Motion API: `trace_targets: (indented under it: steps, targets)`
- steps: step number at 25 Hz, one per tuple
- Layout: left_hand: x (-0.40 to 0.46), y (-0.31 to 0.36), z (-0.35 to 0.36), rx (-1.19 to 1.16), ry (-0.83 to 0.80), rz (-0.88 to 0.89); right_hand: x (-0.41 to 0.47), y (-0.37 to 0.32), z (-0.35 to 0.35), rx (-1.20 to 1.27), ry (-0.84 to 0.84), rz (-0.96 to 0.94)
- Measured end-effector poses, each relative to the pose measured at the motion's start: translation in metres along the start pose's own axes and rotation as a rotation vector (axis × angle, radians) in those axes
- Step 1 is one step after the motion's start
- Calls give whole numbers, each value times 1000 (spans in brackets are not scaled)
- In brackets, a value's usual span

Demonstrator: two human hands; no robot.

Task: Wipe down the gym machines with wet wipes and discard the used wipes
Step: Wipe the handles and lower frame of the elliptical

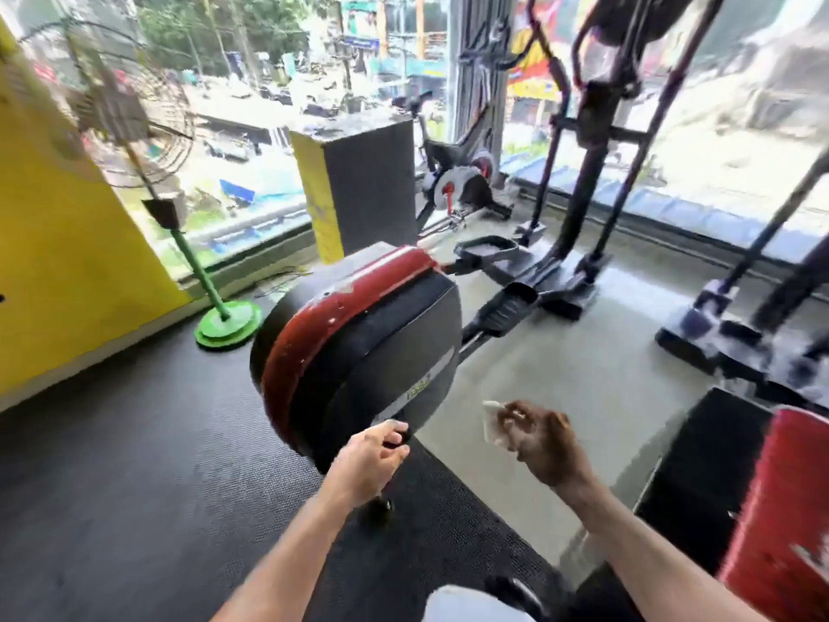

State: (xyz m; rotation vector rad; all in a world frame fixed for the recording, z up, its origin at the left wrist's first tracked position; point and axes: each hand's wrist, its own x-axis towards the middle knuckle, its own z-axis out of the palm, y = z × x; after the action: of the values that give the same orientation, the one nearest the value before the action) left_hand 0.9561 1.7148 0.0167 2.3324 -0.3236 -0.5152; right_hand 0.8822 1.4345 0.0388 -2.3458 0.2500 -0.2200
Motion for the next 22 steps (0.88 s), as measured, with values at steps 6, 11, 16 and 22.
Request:
trace_targets:
  steps: [6,11,16,22]
  targets:
    - [140,111,36,51,-246,321,36,76,-56,71,311,315]
    - [257,198,89,137,-395,472,92,134,-100,126,473,474]
    - [392,313,134,172,-487,598,172,188,-181,145,601,537]
    - [507,462,159,105,-408,764,260,242,-289,90,803,509]
